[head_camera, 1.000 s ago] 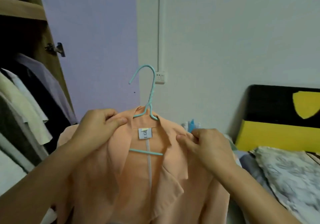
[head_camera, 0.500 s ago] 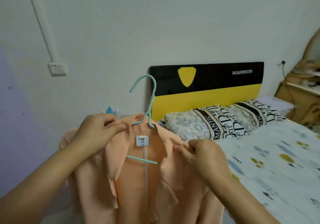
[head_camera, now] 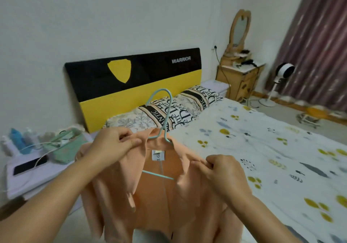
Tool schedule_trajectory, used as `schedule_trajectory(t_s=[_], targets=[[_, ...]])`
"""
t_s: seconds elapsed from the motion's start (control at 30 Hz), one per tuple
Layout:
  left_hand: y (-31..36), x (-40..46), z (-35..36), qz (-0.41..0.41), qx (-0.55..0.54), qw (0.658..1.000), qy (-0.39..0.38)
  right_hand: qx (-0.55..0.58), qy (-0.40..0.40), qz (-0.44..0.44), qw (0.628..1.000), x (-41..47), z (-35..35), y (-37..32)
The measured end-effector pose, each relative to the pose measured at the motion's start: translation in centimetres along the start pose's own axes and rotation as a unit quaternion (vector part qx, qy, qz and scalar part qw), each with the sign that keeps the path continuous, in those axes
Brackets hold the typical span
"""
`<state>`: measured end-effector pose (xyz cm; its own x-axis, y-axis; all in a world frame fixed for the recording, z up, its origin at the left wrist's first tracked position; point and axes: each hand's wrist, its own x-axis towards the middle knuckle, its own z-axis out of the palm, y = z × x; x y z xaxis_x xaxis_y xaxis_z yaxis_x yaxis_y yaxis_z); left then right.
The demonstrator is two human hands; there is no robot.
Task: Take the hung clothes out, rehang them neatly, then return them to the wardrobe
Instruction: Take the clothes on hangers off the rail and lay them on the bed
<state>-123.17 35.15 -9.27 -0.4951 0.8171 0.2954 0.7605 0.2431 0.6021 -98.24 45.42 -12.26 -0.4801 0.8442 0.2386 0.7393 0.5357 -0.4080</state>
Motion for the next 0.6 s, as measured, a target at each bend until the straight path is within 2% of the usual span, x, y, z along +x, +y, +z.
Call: schedule_trajectory(t_s=[0.33, 0.6], targets=[[2.9, 14.5, 11.8, 0.086, -0.032, 0.991, -0.094, -0.035, 0.07, 0.152, 0.985, 7.8, 0.8, 8.7], [5.1, 25.2, 20.5, 0.173, -0.014, 0.966, -0.189, -0.068, 0.1, 0.256, 0.959, 15.1, 2.7, 14.2]])
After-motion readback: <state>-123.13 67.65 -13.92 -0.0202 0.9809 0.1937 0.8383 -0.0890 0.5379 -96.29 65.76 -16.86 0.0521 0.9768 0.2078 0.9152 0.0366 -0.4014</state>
